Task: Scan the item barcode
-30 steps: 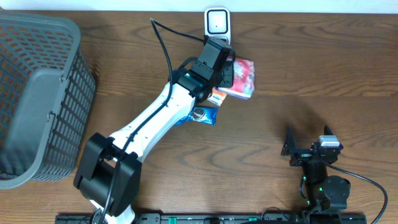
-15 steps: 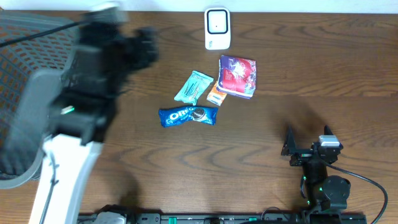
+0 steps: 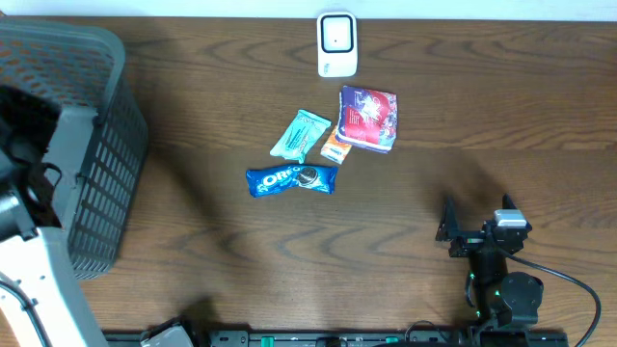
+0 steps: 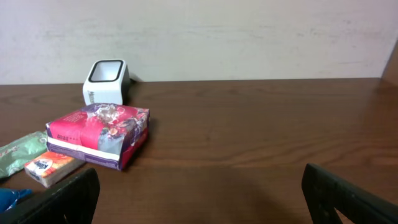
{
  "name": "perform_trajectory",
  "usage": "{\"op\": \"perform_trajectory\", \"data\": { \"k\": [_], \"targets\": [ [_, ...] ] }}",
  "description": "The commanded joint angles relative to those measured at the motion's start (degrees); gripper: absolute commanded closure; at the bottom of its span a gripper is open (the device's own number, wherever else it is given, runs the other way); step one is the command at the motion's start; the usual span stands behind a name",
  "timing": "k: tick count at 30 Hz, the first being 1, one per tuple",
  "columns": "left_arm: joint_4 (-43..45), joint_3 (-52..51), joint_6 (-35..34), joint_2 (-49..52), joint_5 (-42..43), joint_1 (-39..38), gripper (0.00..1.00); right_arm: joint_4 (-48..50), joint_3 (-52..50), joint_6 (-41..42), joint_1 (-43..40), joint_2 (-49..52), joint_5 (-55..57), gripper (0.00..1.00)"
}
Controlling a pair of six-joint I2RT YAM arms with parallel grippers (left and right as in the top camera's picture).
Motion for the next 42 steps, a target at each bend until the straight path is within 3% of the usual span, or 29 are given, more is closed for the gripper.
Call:
{"op": "perform_trajectory", "data": {
  "k": [1, 7, 11, 14, 19, 22, 24, 33, 42],
  "targets": [
    [-2.6, 0.3, -3.9, 2.6, -0.2, 2.3, 0.03, -0.2, -0.1, -0.7, -0.7, -0.3, -0.1, 0.01],
    [-3.7, 0.3, -3.9, 3.9, 0.3, 2.3, 0.01, -0.2, -0.1, -0.7, -0.7, -0.3, -0.1, 0.01],
    [-3.7, 0.4, -2.6, -0.5, 5.5, 2.3, 0.02, -0.2, -0.1, -0.7, -0.7, -0.3, -0.1, 0.01],
    [-3.7, 0.4, 3.8, -5.0, 10.2, 2.3, 0.02, -0.2, -0.1, -0.7, -0.7, -0.3, -0.1, 0.01],
    [-3.0, 0.4, 17.9, -15.6, 25.5, -0.1, 0.02, -0.2, -0.1, -0.7, -0.7, -0.3, -0.1, 0.01],
    [-3.6, 0.3, 28.2, -23.5, 32.3, -7.4, 0.02, -0.2, -0.1, -0.7, -0.7, -0.3, -0.1, 0.01],
    [-4.1, 0.3, 30.4, -26.1, 33.1, -11.7, 0.02, -0.2, -0.1, -0.7, -0.7, -0.3, -0.1, 0.01],
    [-14.4, 0.3, 39.5, -30.6, 31.9, -36.9, 0.02, -0.2, -0.1, -0.7, -0.7, -0.3, -0.1, 0.01],
    [-22.4, 0.3, 35.1, -30.8, 4.8, -39.7, 0.02, -0.2, -0.1, -0.7, -0.7, -0.3, -0.1, 0.01]
  ]
}}
